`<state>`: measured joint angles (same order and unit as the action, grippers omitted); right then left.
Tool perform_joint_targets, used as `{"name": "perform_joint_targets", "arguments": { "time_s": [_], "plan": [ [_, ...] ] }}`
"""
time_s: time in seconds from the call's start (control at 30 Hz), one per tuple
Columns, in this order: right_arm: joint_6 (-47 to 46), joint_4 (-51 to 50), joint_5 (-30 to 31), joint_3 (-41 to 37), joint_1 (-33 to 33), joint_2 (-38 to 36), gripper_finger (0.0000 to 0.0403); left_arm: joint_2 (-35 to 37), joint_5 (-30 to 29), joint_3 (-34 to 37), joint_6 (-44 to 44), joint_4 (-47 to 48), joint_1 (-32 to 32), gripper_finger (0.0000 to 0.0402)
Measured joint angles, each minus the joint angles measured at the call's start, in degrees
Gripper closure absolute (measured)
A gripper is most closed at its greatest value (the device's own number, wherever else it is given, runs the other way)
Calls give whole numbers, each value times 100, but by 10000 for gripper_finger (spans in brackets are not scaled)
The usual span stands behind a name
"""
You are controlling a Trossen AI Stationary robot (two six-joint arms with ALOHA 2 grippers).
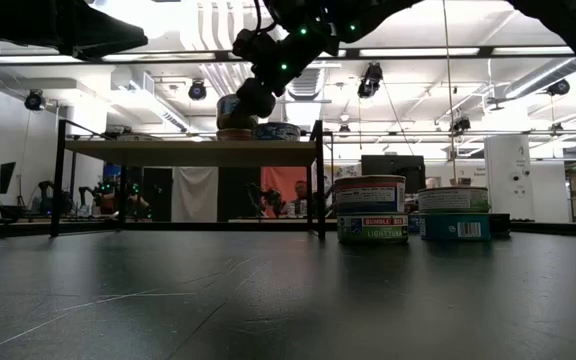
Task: Stack canned seafood by type on shelf
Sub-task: Stack the blue/pink tuna can on top of the other blue/pink tuna can on the shelf
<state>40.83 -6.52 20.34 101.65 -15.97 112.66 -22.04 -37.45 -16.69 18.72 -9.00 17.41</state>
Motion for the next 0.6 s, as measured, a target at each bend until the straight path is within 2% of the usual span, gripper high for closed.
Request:
{"name": "perform_joint_targets", "arguments": {
  "time_s": [0.37,0.6],
  "plan": [
    [-274,-108,2,4,-10,7,76,0,2,0,0,-12,2,184],
    [-394,-192,24,4,-92,7,85,0,2,0,-2,-27,0,184]
  ]
}}
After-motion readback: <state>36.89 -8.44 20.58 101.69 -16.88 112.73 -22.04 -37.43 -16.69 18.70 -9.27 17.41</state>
